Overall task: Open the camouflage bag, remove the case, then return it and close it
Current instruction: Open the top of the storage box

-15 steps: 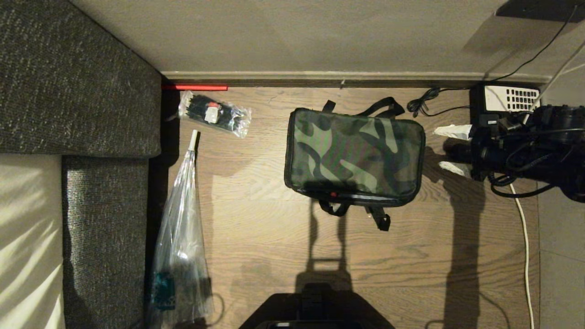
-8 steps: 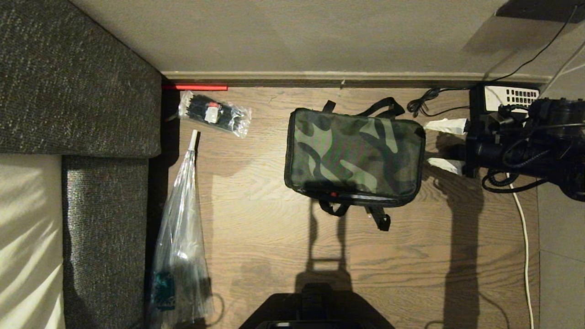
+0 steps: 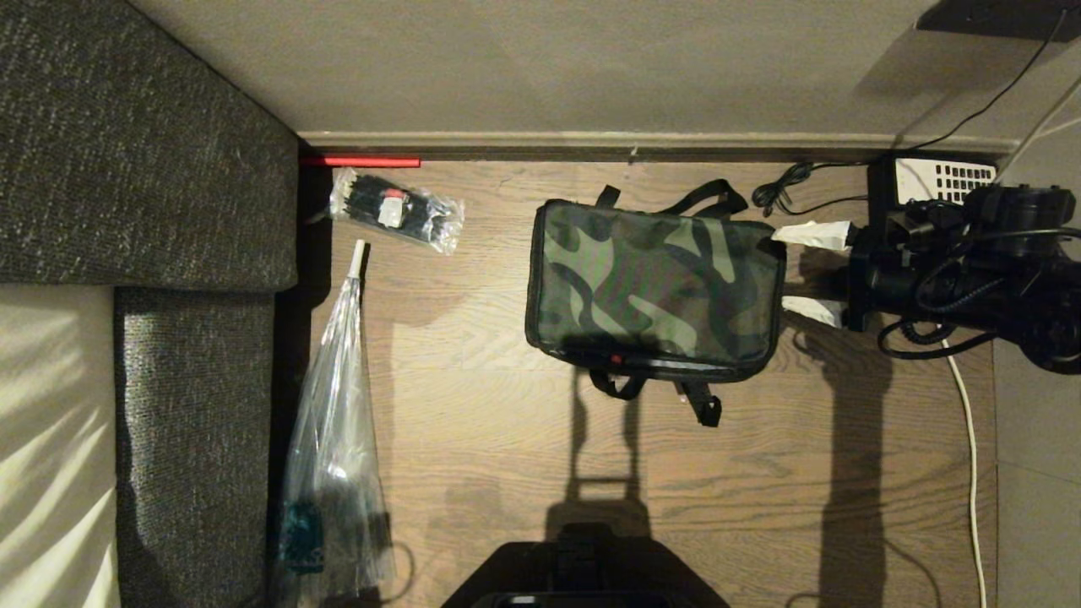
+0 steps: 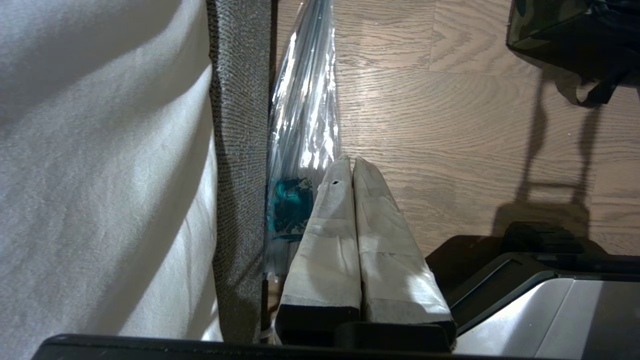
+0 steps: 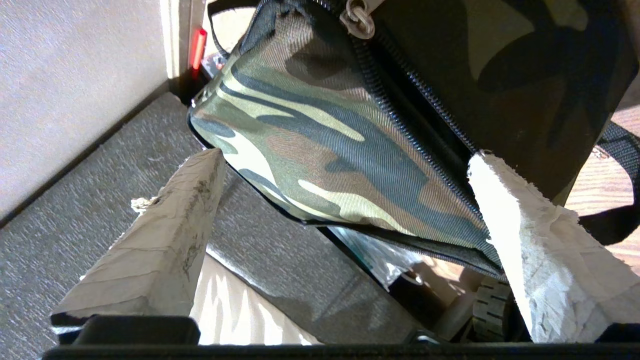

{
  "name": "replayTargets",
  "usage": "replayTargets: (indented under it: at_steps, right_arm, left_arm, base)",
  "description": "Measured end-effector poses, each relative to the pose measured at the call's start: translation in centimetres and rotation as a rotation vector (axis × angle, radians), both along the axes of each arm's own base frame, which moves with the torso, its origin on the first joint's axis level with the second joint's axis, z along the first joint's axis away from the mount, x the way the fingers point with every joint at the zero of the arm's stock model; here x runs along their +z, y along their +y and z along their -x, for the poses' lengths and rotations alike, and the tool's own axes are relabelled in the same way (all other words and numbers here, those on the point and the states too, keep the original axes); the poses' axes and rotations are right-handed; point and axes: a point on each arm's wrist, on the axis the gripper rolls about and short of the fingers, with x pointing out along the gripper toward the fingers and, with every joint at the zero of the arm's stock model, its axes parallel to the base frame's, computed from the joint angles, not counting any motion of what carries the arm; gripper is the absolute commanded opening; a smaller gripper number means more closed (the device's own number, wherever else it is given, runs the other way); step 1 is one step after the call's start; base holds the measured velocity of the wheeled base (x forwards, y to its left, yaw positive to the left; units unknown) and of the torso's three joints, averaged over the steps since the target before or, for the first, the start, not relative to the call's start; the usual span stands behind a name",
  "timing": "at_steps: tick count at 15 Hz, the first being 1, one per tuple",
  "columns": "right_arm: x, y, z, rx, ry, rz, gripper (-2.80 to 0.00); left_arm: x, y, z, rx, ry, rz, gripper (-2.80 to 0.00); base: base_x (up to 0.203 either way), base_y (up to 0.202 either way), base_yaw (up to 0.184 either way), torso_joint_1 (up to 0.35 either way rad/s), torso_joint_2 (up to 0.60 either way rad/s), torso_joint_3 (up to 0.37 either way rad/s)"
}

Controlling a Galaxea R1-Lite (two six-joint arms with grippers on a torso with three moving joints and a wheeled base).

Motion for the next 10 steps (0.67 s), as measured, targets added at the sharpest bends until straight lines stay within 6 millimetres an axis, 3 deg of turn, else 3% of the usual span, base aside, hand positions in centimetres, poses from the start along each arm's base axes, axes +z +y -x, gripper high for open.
replayTargets:
  at_steps: [10]
  right_arm:
    - [-1.2,1.2,-0.7,0.032,0.033,-0.002,0.0]
  left_arm:
    - [0.0,0.0,0.0,0.0,0.0,0.0,-2.8]
  base:
    - [0.0,0.0,0.0,0.0,0.0,0.0]
